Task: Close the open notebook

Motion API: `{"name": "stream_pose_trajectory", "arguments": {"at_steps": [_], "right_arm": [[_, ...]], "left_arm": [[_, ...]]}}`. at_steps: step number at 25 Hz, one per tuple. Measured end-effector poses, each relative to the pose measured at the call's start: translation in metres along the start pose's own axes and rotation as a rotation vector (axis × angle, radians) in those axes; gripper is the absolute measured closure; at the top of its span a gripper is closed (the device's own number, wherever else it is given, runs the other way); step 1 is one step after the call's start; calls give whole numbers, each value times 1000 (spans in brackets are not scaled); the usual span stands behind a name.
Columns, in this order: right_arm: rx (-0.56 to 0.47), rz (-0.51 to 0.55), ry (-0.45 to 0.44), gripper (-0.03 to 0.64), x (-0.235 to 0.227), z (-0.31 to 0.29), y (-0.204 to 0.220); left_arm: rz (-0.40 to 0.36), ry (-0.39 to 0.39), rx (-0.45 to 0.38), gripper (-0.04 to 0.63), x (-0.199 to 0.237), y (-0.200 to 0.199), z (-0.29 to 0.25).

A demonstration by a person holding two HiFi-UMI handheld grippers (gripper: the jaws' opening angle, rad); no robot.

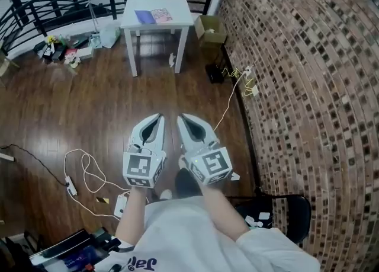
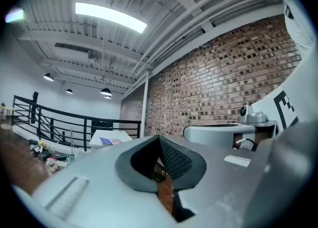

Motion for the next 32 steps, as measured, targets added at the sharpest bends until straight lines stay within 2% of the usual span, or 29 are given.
{"name": "stream_pose_trajectory", "arguments": {"at_steps": [5,9,14,17,21,26,32], "right_arm": [[-16,15,-41,632,-58,-66,-3],[-49,44,-69,632,-123,-119,-26],[-102,65,-83,632,-201,-168,-54],[-108,49,-75,632,-232,-196,-54],[-75,74,-95,632,-253,-240,-40],[-26,70,-125,632,-284,-315,-27],[-6,81,-116,631,-327,-429,-23]], "left_arm": [[-32,-100,-7,580,40,-6,-65],[-52,-170,-50,580,67,-20,-135],[-65,-153,-81,580,79,-34,-219],[-84,-156,-46,580,92,-32,-259],[-72,-163,2,580,118,-21,-300],[-33,-147,10,578,170,-6,-363],[-15,-132,-25,578,258,-7,-446]]}}
Point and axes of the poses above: the fingertips, and each gripper's own axes: z backward along the fingers, x to its left, y out of its underside, the point moved 2 cm from there along z, backward along the fingers, and after that the axes turned 5 degrees about -z, right-handed, at the moved point
